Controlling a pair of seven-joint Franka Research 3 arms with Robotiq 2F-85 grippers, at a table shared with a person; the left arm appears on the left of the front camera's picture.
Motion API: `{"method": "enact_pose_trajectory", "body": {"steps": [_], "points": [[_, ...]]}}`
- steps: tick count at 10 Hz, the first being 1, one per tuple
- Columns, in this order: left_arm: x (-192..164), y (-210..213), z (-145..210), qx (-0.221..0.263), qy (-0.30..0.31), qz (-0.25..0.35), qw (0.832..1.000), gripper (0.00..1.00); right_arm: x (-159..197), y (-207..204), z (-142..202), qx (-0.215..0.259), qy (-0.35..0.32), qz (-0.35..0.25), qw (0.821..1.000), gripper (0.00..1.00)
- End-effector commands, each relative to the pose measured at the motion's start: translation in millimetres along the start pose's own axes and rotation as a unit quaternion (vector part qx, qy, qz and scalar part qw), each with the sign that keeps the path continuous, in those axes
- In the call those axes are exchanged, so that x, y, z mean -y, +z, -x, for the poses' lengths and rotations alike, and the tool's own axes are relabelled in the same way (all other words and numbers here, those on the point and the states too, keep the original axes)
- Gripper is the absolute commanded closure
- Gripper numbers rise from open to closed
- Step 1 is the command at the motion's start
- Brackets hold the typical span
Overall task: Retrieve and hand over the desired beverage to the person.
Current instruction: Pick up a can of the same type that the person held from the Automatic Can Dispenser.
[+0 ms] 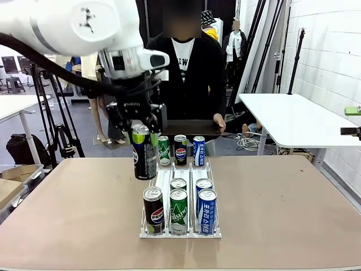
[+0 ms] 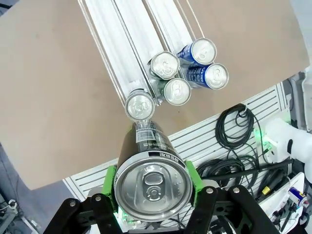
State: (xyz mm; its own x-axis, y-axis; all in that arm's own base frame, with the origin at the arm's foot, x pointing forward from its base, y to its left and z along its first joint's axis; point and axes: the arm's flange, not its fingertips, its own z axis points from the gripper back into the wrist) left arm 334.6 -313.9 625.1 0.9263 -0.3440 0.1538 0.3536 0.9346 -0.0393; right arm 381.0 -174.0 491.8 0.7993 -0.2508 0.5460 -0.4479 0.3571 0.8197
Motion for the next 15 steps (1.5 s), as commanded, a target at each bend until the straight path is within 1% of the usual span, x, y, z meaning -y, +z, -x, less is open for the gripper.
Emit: {"method": "enact_pose_trajectory", "body": {"steps": [1, 3, 4, 7, 8, 9, 11, 13, 15], "points": [[-1.5, 19.8, 3.7, 0.011, 0.015, -0.028, 0.999, 1.00, -1.4, 0.2, 0.8, 0.003, 0.003, -0.007, 1.000, 0.00], [-27.8, 43.8, 10.1, 0.028, 0.041, -0.028, 0.998, 1.00, -1.4, 0.2, 0.8, 0.003, 0.003, -0.007, 1.000, 0.00], [-43.9, 53.8, 14.1, 0.033, 0.039, -0.028, 0.998, 1.00, -1.4, 0.2, 0.8, 0.003, 0.003, -0.007, 1.000, 0.00], [-96.2, 86.3, 34.8, 0.071, 0.055, -0.043, 0.995, 1.00, -1.4, 0.2, 0.8, 0.003, 0.003, -0.007, 1.000, 0.00], [-111.6, 96.4, 41.4, 0.082, 0.059, -0.035, 0.994, 1.00, -1.4, 0.2, 0.8, 0.003, 0.003, -0.007, 1.000, 0.00], [-127.9, 102.1, 44.1, 0.082, 0.063, -0.032, 0.994, 1.00, -1.4, 0.2, 0.8, 0.003, 0.003, -0.007, 1.000, 0.00], [-152.3, 100.4, 36.2, 0.080, 0.076, -0.031, 0.993, 1.00, -1.4, 0.2, 0.8, 0.003, 0.003, -0.007, 1.000, 0.00], [-183.9, 98.8, 25.5, 0.078, 0.092, -0.039, 0.992, 1.00, -1.4, 0.2, 0.8, 0.003, 0.003, -0.007, 1.000, 0.00], [-210.2, 91.2, 18.5, 0.088, 0.087, -0.024, 0.992, 1.00, -1.4, 0.2, 0.8, 0.003, 0.003, -0.007, 1.000, 0.00]]}}
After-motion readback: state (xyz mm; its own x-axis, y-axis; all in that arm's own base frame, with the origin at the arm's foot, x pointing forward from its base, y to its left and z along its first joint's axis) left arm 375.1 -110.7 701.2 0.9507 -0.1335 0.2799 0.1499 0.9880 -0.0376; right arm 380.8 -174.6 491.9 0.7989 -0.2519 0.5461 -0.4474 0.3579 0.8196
